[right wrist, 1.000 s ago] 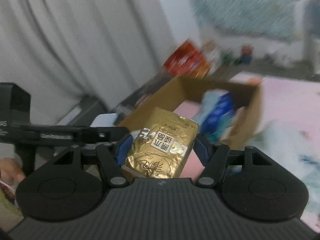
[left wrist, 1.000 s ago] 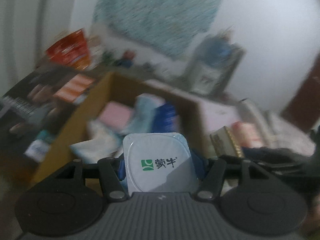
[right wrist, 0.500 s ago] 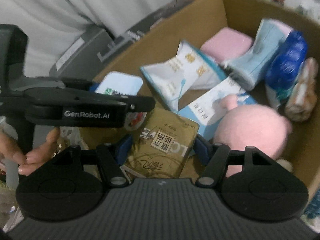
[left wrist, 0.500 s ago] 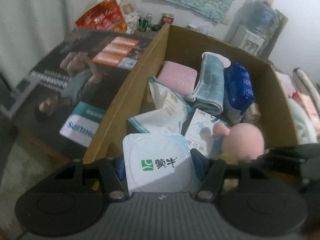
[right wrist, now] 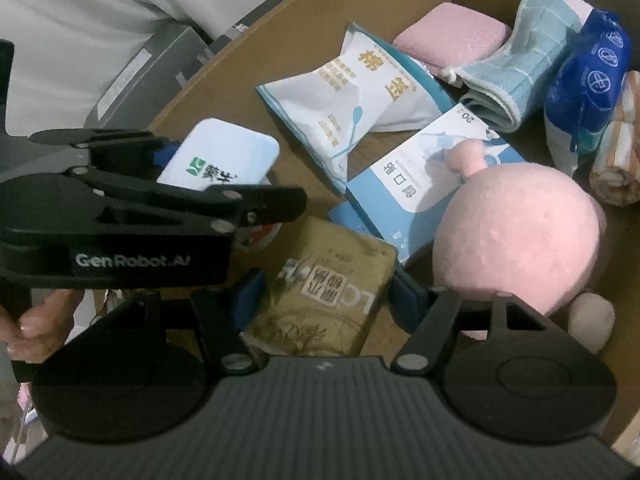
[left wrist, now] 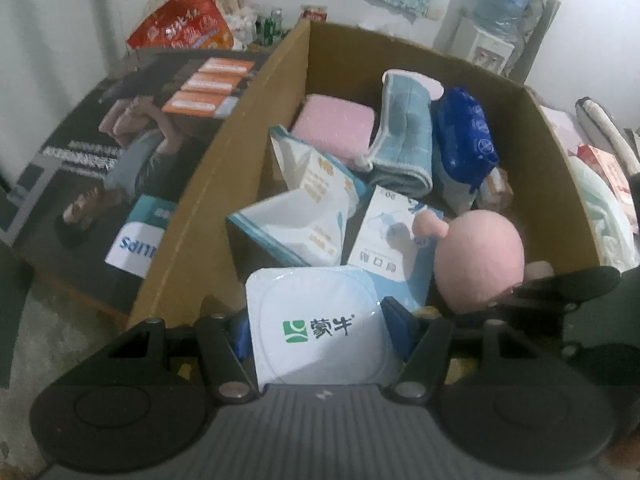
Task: Organize soft objects
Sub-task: 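Open both tools to drop the yogurt cup and gold packet into the box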
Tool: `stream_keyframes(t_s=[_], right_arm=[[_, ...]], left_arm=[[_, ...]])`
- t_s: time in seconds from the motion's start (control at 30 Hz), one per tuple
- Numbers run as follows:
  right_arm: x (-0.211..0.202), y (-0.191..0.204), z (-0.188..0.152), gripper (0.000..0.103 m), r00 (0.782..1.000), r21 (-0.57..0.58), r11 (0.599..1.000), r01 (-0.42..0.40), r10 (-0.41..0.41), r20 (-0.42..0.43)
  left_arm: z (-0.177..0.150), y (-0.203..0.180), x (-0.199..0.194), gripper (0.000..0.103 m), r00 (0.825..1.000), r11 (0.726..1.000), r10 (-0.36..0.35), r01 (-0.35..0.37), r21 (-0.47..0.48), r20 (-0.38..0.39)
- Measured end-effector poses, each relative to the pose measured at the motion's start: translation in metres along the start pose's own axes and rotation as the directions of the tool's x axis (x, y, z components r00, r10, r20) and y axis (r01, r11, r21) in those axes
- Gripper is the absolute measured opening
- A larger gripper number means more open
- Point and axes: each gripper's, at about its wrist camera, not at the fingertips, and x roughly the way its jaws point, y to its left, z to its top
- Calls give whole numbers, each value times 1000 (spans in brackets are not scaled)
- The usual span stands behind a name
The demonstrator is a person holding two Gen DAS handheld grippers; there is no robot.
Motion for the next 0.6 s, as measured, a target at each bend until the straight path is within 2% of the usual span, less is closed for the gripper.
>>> stream_keyframes(t_s=[0.17, 0.37, 0.5, 0.6], right_arm=[[3, 1, 0, 67, 1000, -8, 1000, 11, -11, -10], [4, -3, 0, 67, 1000, 17, 1000, -9, 10, -9], [1, -7, -1, 68, 998, 40, 997, -68, 68, 4], [1, -8, -2, 68, 990, 45, 989, -144, 144, -2]], left_arm=[[1, -3, -7, 73, 999, 1000, 14, -15, 18, 31], [2, 4, -17, 73, 998, 1000, 18, -18, -6, 61], [1, 7, -26, 74, 995, 1000, 5, -3, -20, 104], [-1, 12, -36, 79, 989, 999, -11, 18, -44, 147]])
